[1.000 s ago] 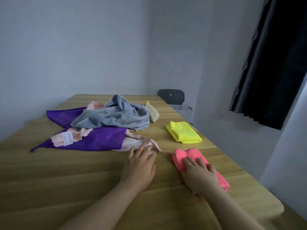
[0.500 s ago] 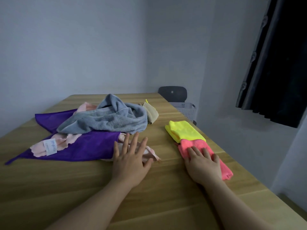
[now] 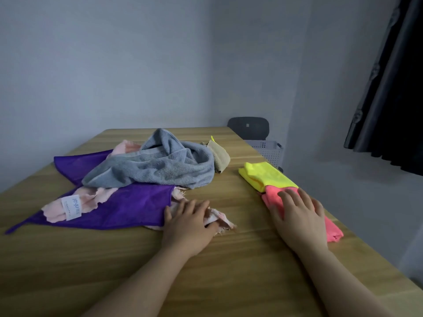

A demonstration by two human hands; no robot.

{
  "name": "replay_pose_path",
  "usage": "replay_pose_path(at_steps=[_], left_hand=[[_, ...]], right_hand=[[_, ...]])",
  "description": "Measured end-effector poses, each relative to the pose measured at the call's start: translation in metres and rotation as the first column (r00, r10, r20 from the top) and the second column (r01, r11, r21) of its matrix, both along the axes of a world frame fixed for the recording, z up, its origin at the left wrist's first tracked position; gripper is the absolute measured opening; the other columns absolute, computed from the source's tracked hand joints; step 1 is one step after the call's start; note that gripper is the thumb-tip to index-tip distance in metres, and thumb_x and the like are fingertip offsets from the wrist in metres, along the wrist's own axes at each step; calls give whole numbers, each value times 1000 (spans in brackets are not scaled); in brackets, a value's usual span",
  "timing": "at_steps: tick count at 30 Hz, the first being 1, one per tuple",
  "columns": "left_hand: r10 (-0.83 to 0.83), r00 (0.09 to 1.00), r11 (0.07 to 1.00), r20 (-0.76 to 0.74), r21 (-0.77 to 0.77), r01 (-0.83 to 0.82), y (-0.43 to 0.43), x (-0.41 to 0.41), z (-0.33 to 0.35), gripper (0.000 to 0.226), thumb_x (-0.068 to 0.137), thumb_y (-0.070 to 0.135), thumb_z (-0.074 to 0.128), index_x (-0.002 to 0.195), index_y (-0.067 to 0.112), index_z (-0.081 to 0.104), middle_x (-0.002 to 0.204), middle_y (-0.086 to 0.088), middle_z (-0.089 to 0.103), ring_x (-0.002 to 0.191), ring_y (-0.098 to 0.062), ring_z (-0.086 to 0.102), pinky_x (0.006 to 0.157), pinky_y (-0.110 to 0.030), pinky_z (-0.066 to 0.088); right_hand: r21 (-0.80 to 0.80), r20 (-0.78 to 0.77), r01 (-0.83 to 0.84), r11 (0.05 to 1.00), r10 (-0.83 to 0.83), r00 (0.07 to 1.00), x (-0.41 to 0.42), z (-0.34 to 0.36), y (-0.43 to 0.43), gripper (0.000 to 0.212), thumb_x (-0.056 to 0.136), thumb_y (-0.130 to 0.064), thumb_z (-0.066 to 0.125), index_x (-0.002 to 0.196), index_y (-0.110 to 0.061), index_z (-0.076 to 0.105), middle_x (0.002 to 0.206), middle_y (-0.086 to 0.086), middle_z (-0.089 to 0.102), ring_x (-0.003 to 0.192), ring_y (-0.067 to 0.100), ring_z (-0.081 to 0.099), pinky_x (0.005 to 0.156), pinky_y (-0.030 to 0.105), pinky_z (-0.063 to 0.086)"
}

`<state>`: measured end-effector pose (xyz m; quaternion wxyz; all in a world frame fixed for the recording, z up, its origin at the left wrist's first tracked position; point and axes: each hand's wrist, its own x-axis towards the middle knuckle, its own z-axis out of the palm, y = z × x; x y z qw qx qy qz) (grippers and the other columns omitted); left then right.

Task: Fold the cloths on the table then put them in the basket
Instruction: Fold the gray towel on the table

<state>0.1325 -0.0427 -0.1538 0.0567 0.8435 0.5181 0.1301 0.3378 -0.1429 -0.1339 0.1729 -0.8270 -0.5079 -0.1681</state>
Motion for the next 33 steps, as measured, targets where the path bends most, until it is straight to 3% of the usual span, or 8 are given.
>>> replay_pose_path(at_steps=[8,11,13,16,19,26,29,33], left_hand=[[-263,847,957,461,12,291,-18,-48,11,44,93,26,50,133,40,41,140,29,30,137,2,14,117,-35,15],[-214,934,973,285,151,177,-13,-79,9,46,95,22,44,136,41,36,143,30,16,139,4,-4,116,-33,0],[-44,988,995,146,91,31,-7,-98,8,50,98,27,36,144,41,21,154,19,6,143,-8,-9,117,-40,-2],[129,991,989,20,-71,-127,-1,-116,7,52,99,40,27,147,40,6,158,9,6,146,-17,-1,117,-51,3],[133,988,985,-74,-101,-140,2,-125,7,50,98,50,20,146,41,11,157,11,11,144,-18,10,114,-56,4],[107,993,994,-43,6,-107,1,-138,5,42,97,51,24,138,45,31,139,18,35,128,-13,32,113,-53,12],[151,983,985,108,71,-159,1,-141,8,36,97,48,25,126,44,46,127,21,47,124,-9,36,113,-52,13],[118,963,942,241,281,-186,30,-139,26,36,95,36,38,130,41,43,137,18,42,134,-9,23,111,-42,15]], right_hand=[[210,-33,-252,945,264,964,-79,-3,-3,31,87,-29,62,116,-17,64,141,8,48,131,30,43,103,48,36],[269,-32,-349,898,370,928,-107,-3,0,31,88,-27,58,118,-19,63,140,5,49,129,27,45,100,44,38],[228,-36,-438,870,457,889,-130,-3,4,36,90,-29,51,125,-24,57,143,0,46,134,23,39,103,41,34],[43,-114,-551,833,552,826,-164,-11,15,43,94,-37,38,137,-30,40,151,-6,31,143,14,19,114,36,15],[-95,-183,-509,856,487,854,-174,-16,25,47,96,-42,31,141,-31,29,152,-8,28,141,11,19,113,35,13],[-110,-278,-367,924,326,904,-181,-11,54,41,95,-41,32,135,-33,39,143,-9,40,134,14,31,110,41,20],[-92,-287,-339,936,301,909,-183,-10,66,39,95,-39,33,132,-33,40,140,-9,42,132,14,34,108,41,22],[-67,-317,-332,941,296,901,-180,-10,74,40,94,-38,35,132,-32,41,141,-9,42,133,13,32,110,41,18]])
